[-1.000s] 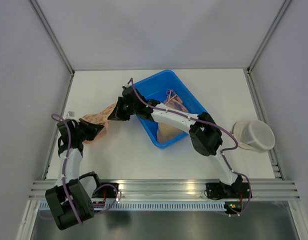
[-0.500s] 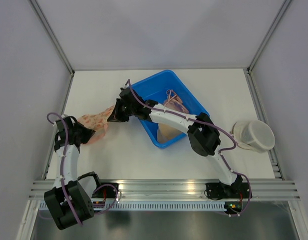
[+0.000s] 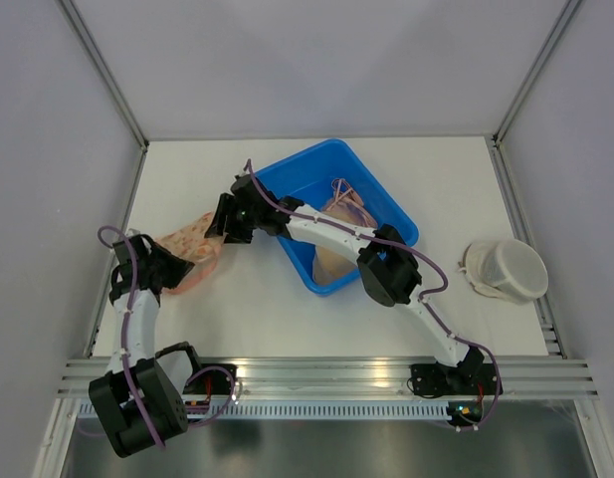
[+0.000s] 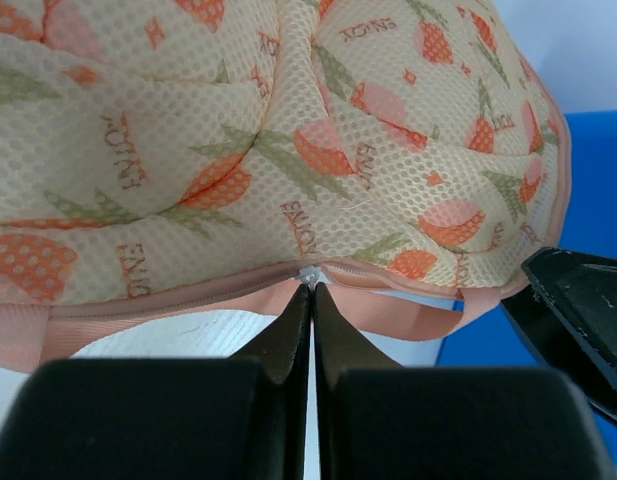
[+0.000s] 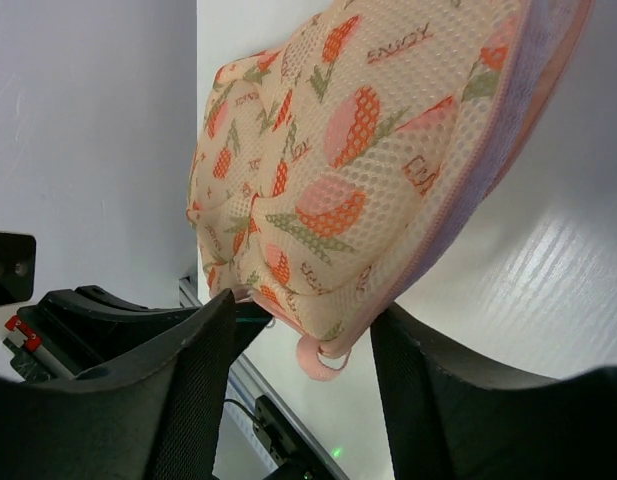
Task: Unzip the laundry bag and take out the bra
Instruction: Unzip the laundry bag at the center of the board.
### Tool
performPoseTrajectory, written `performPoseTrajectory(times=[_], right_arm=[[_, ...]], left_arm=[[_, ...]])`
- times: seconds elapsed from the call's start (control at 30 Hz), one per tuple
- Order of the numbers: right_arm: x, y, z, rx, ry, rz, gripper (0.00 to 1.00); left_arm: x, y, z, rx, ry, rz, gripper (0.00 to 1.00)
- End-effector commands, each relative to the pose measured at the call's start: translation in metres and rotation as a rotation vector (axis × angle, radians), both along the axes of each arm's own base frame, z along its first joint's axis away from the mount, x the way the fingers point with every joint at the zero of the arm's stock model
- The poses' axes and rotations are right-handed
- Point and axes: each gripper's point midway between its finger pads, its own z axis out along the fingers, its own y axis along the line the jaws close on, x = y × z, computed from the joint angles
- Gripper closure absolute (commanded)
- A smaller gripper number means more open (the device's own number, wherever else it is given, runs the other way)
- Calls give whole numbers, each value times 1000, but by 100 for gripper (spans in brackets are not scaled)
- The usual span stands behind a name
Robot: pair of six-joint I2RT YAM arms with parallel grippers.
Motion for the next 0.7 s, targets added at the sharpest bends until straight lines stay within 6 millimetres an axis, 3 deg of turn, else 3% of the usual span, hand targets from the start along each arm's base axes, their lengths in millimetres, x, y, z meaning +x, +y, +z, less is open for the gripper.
performPoseTrajectory(times=[0.0,0.2,0.67], right_arm=[[-4,-3,31,50,-13,-21,38],[-11,-2,36,64,13,-35,34],[-26,17,23,90,72,-57,34]], left_arm=[[13,-8,15,-39,-99,-40,98],[16,-15,14,-88,-107,-52,98],[20,-25,17,-137,-141,-73,98]])
